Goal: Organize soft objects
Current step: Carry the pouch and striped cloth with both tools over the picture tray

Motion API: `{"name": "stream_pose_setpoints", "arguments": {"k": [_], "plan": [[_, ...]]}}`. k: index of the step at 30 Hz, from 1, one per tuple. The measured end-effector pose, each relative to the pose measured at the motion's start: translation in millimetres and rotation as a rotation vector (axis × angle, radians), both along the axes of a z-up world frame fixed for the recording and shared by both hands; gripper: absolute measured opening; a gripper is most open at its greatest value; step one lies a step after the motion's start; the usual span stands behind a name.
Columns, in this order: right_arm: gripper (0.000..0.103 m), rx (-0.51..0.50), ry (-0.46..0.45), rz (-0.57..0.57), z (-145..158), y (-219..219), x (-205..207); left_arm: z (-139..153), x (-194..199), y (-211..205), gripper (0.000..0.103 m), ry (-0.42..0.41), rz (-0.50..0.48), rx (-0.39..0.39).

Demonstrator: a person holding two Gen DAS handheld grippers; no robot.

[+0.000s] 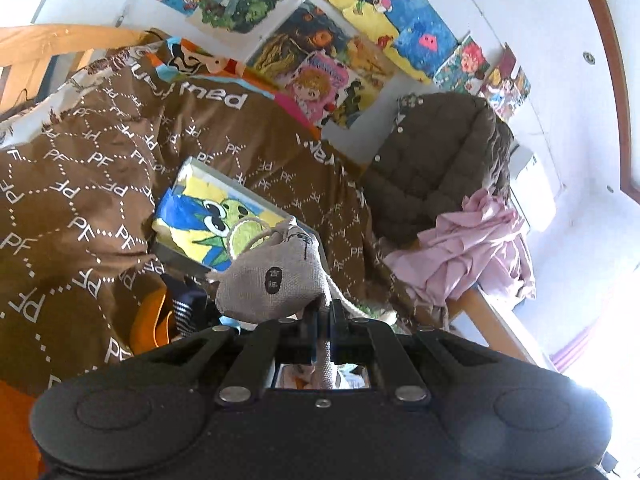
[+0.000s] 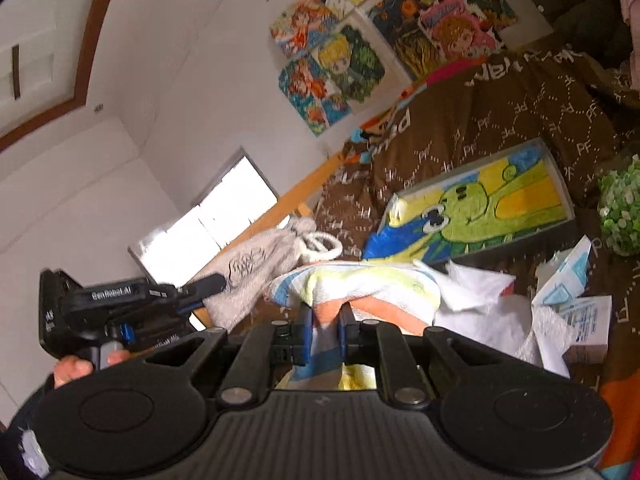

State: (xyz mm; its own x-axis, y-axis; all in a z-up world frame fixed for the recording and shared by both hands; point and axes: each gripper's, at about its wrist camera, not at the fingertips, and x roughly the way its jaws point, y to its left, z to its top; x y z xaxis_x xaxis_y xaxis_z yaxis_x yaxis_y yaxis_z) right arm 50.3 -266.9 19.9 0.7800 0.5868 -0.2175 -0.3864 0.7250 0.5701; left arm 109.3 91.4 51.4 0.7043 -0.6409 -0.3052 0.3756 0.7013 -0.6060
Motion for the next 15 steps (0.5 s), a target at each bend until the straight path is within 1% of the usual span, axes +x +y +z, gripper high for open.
{"name": "stream_pose_setpoints", "arguments": {"k": [5, 8, 11, 15], "plan": [[0.015, 0.036, -0.03, -0.049, 5, -8, 13, 0, 6, -5, 0.005, -0.024, -0.004, 0.011], [0.015, 0.01, -0.045, -0.078, 10, -8, 33, 1, 16, -12, 0.005, -0.057, 0.0, 0.021], [0.015, -0.034, -0.067, -0.098, 15, -5, 57, 2, 35, -22, 0.005, -0.11, 0.023, 0.045], [0.015, -0.024, -0.085, -0.14, 17, -5, 101, 2, 72, -36, 0.005, -0.14, 0.054, 0.043]]}}
